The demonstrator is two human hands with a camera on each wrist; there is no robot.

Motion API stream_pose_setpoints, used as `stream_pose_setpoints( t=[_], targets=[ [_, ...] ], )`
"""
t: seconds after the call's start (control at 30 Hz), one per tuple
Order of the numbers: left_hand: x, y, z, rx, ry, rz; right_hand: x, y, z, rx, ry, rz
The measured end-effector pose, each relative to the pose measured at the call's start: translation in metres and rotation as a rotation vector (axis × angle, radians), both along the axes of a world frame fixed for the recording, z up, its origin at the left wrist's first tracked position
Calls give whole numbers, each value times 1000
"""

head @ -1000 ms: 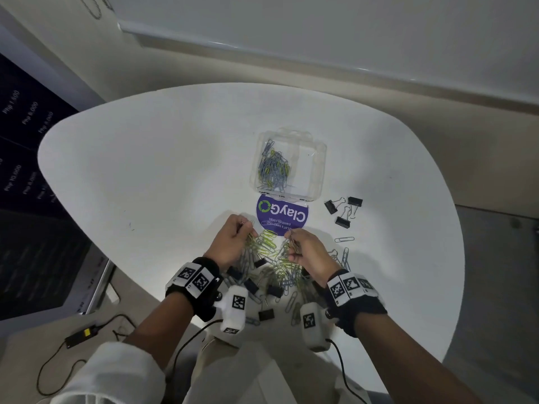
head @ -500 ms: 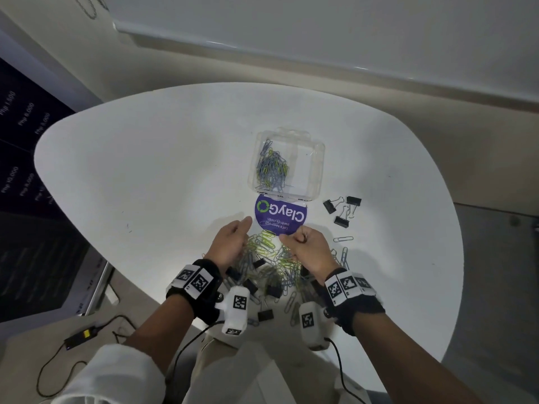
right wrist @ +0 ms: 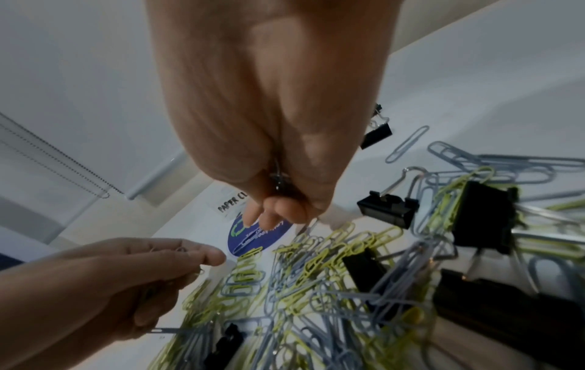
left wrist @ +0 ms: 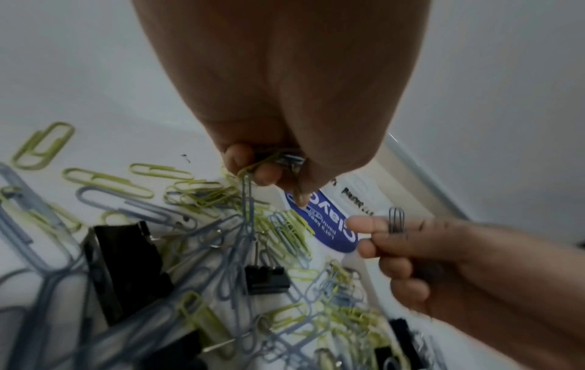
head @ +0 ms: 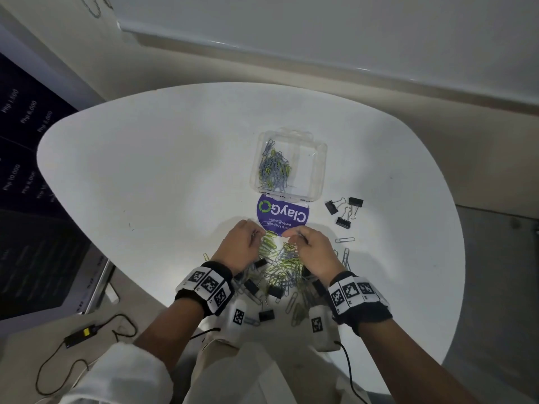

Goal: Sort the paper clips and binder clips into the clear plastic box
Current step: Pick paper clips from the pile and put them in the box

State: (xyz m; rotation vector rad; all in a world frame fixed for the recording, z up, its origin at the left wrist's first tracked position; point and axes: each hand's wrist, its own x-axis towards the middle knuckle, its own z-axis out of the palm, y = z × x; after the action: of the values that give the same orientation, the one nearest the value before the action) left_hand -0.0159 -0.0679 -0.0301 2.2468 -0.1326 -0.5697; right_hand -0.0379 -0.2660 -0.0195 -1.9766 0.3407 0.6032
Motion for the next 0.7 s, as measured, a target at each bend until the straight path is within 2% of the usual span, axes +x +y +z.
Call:
stream_pose_setpoints(
  t=[0.13,0.23,0.4,0.47,0.57,0.7],
  targets=[
    [-2,-11,3,141,-48,-149,-1,1,-5,-112,-36,13],
    [-1,-17,-1,257,-50,-214,-4,0,-13,-251,-144,130],
    [0,-20,-12,393,-95,-305,-8,5,-24,-367,-174,253],
    [1,-19,-13,354,-71,-301,-7,6,-24,-356,-168,246],
    [6,-12,-7,157,22,-180,-5,2,-19,-288,-142,193],
    [16,4,23,-52,154,-58,-4,-8,0,-144,-92,143]
  ],
)
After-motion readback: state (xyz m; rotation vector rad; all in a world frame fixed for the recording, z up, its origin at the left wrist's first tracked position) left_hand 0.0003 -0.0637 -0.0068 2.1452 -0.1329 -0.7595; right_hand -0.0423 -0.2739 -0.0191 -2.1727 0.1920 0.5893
